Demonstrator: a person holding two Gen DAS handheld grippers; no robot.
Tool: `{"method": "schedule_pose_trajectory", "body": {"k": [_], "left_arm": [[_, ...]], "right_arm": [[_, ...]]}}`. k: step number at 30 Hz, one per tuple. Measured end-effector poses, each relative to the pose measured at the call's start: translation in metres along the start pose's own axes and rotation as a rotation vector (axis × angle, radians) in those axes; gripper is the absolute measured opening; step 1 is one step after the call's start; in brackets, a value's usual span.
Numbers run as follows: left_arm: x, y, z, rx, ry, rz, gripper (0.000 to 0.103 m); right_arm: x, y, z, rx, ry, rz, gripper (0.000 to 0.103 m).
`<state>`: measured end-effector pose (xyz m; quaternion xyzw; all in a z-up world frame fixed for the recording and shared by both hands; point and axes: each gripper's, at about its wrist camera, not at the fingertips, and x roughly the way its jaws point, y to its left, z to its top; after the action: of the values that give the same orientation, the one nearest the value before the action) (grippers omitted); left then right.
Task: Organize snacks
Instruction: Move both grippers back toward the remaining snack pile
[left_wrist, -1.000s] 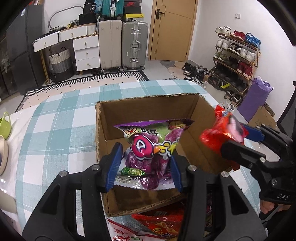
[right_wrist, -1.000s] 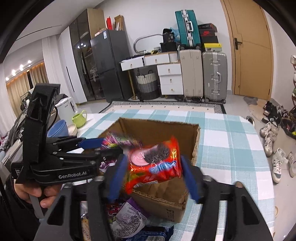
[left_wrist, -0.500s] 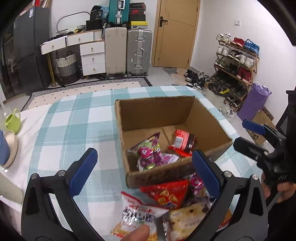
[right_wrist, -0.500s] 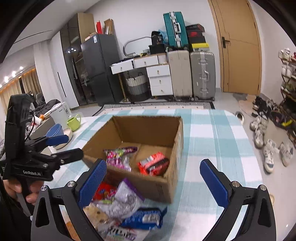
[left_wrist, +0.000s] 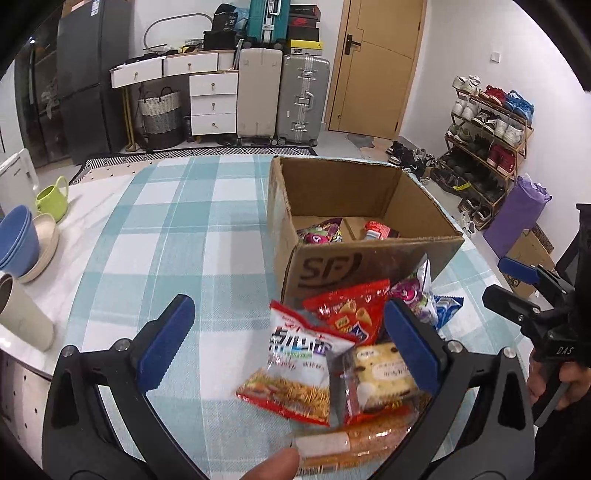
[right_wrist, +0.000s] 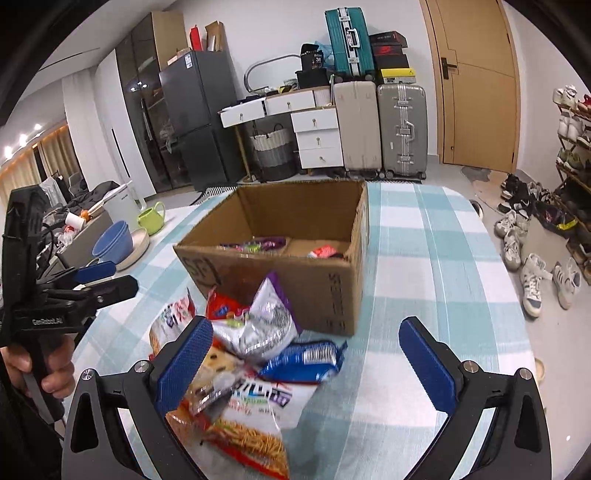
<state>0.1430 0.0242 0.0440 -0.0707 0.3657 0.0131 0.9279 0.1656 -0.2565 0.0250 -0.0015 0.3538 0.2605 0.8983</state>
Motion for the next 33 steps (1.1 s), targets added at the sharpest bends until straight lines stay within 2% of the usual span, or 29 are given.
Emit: {"method": "schedule_pose_trajectory", "body": {"k": [5,12,18,33], "left_arm": [[-0.011,0.003,-0.014,0.007,0.009,0.030,0.102],[-0.017,-0.002,-0.031,0.040,0.032,0.034,0.102],[-0.011,-0.007,-0.049,0.034,0.088,-0.023,0.102],[0.011,-0.012,-0.091,0.033,0.189,-0.027,0.102]], "right_arm": [[-0.003,0.001,-0.013,0.022,0.017,0.005,0.102],[0.002,0.005,-0.026,0.027,0.052,0.007,0.102],[0.008,-0.002,-0.038,0.057,0.085,-0.001,0.102],[0.033,0.011,-0.062,0.059,0.197,0.066,0.102]]}}
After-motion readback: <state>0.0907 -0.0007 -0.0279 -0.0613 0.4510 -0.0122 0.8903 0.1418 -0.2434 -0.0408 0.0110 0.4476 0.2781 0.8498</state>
